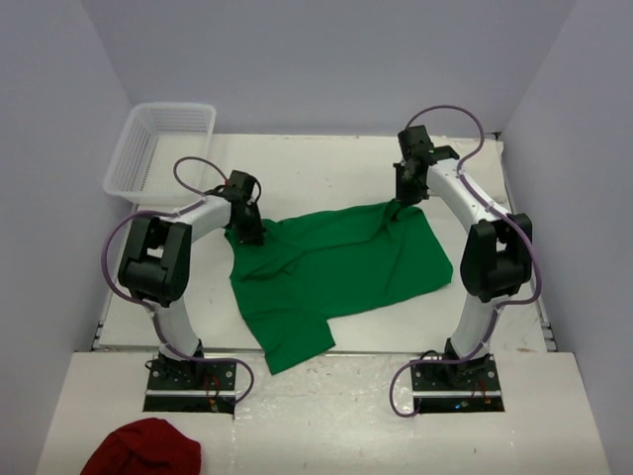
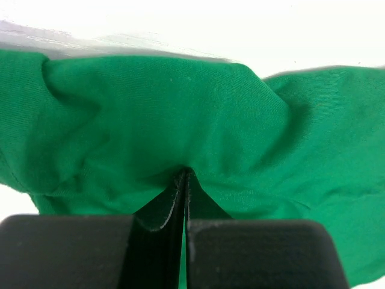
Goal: Fold and stack the t-shirts
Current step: Flatten out the tshirt
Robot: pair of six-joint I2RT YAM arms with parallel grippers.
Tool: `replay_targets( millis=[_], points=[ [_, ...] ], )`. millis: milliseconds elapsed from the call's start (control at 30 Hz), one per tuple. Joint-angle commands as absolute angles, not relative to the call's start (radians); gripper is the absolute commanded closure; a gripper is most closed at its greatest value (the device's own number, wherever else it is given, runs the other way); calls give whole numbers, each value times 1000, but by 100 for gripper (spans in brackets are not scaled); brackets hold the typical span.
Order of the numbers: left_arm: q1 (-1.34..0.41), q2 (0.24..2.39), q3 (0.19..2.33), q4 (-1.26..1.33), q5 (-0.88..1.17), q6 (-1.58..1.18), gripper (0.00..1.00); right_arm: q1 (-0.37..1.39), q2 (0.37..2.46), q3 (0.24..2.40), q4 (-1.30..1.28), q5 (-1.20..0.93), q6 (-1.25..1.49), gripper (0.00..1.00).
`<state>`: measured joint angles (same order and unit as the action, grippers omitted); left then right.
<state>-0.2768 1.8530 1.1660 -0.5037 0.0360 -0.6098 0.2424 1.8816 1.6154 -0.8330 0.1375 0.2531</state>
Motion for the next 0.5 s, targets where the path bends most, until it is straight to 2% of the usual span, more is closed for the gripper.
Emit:
replay_targets(
  millis=[0,467],
  points=[
    [-236,1881,1100,-489,37,-598,100,247,1842,1617,-805,127,256,100],
    [-88,1828,962,-473,5,-503,100,290,1876,1615,-802,110,252,100]
  ],
)
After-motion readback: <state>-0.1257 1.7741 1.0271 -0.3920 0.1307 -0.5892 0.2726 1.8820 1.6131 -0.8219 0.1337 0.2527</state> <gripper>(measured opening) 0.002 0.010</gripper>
